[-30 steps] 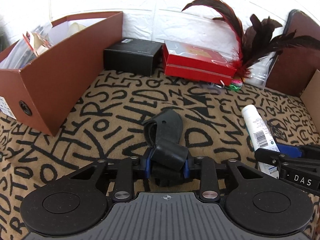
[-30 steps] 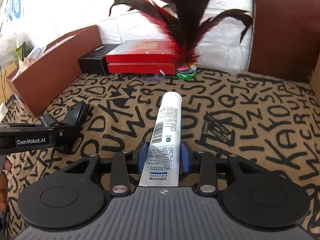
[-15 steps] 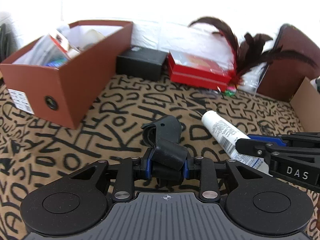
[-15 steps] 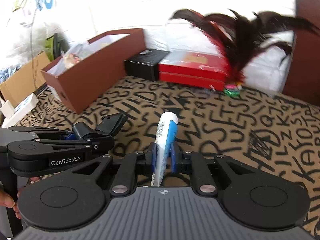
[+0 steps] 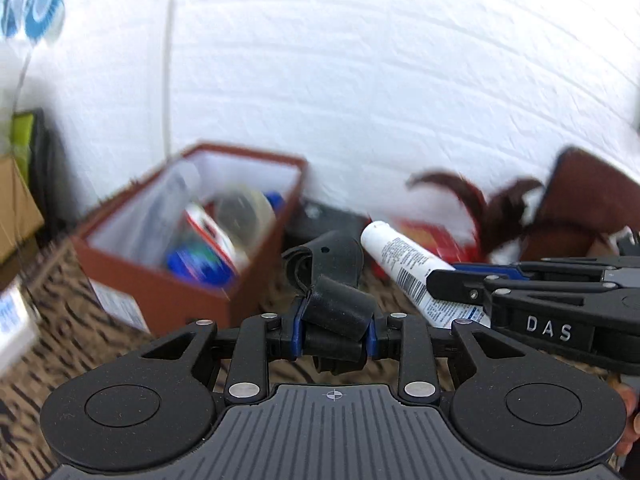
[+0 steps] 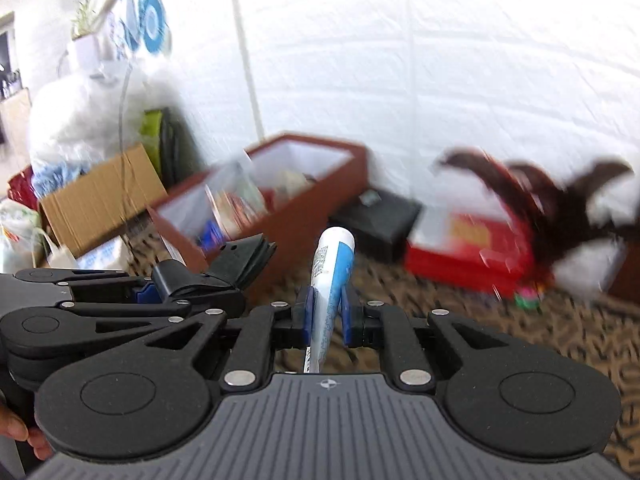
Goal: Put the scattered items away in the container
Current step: 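Carry the strap and cream tube with both tools over the shoebox, then open both tools to drop the strap and cream tube into the shoebox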
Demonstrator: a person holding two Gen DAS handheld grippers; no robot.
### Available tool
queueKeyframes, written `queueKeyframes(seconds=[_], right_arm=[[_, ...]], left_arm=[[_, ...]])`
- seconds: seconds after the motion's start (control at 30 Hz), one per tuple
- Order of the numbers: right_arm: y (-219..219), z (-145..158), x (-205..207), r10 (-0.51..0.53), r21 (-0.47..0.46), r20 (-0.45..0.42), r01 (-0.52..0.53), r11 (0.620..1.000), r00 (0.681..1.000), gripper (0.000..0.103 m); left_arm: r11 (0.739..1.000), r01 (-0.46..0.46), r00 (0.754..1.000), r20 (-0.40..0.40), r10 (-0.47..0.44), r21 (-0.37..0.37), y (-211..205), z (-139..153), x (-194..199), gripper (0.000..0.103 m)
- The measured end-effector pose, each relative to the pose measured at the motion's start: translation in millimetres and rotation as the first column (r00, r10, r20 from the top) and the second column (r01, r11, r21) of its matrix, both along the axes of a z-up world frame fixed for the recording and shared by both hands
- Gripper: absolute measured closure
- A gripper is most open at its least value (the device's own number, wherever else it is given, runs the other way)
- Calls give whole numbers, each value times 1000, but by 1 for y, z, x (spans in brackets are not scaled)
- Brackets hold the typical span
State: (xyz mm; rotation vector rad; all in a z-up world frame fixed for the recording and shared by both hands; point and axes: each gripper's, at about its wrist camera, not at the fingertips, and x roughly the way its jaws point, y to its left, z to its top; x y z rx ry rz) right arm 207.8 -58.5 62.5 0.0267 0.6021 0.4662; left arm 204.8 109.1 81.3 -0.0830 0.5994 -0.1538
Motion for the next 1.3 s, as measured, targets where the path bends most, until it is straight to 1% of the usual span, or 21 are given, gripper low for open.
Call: queueKeyframes(seconds=[0.1, 0.2, 0.3, 0.4, 0.57, 0.73, 0.8, 0.83, 0.87, 0.9, 0.93, 1.0, 1.03, 1.07, 1.1, 1.13, 1.2, 1.23, 1.27, 1.3], right_arm=[[17, 16, 17, 9, 15, 28, -9, 1000, 1000, 87], [30, 25, 40, 19, 47, 22, -20, 999, 1000, 87], [41, 30, 67, 13, 78, 6, -13, 997, 1000, 87], [52, 32, 92, 2, 99, 1, -2, 995, 1000, 87], [75, 26, 133, -7, 99, 6, 7, 995, 1000, 87], [93, 10, 166, -10, 84, 5, 9, 996, 1000, 87], [97, 2, 178, -13, 76, 3, 13, 997, 1000, 87], [98, -2, 184, -18, 73, -1, 18, 997, 1000, 86], [100, -6, 189, -25, 69, -5, 25, 997, 1000, 86], [101, -11, 193, -29, 63, -7, 30, 998, 1000, 85], [101, -14, 196, -30, 55, -6, 30, 998, 1000, 82], [100, -18, 197, -44, 40, 9, 44, 998, 999, 70], [97, -18, 196, -61, 36, 20, 60, 998, 998, 52], [93, -17, 196, -76, 34, 32, 75, 997, 997, 36], [89, -16, 194, -87, 32, 42, 86, 996, 995, 30], [85, -15, 192, -93, 35, 47, 92, 995, 994, 28], [81, -12, 188, -95, 42, 37, 93, 995, 995, 28], [80, -10, 185, -93, 48, 31, 92, 995, 995, 26], [79, -9, 181, -90, 53, 27, 88, 995, 996, 20], [79, -7, 177, -86, 53, 28, 84, 995, 996, 17]], left_arm=[[998, -39, 999, 3, 40, -39, 22, 18, 22, 76], [996, -83, 996, 13, 83, -39, 40, 28, 45, 76], [993, -115, 993, 2, 115, 1, 48, 28, 73, 76], [992, -125, 992, -25, 124, -18, 60, 22, 100, 76], [990, -137, 990, -39, 136, -25, 70, 14, 139, 76], [988, -156, 987, -45, 156, -13, 82, 4, 168, 76], [987, -158, 987, -43, 157, -25, 87, 0, 177, 74], [987, -158, 987, -42, 157, -37, 90, -1, 180, 73], [987, -153, 988, -35, 151, -54, 92, -1, 182, 55], [987, -145, 989, -21, 144, -69, 94, -1, 182, 47], [986, -151, 988, -11, 151, -73, 96, -1, 180, 41], [980, -191, 981, 14, 193, -63, 100, 1, 173, 19], [978, -198, 979, 32, 201, -69, 103, 1, 169, 12], [975, -205, 977, 41, 209, -82, 106, 3, 165, 3], [972, -214, 975, 44, 219, -97, 109, 4, 162, 3], [969, -220, 974, 38, 225, -112, 111, 5, 159, 3], [967, -215, 976, 16, 219, -135, 111, 7, 155, 2], [967, -211, 977, 9, 214, -140, 109, 8, 153, 2], [969, -208, 978, 5, 211, -137, 107, 9, 150, 1], [970, -207, 978, 2, 209, -126, 103, 10, 146, 0]])
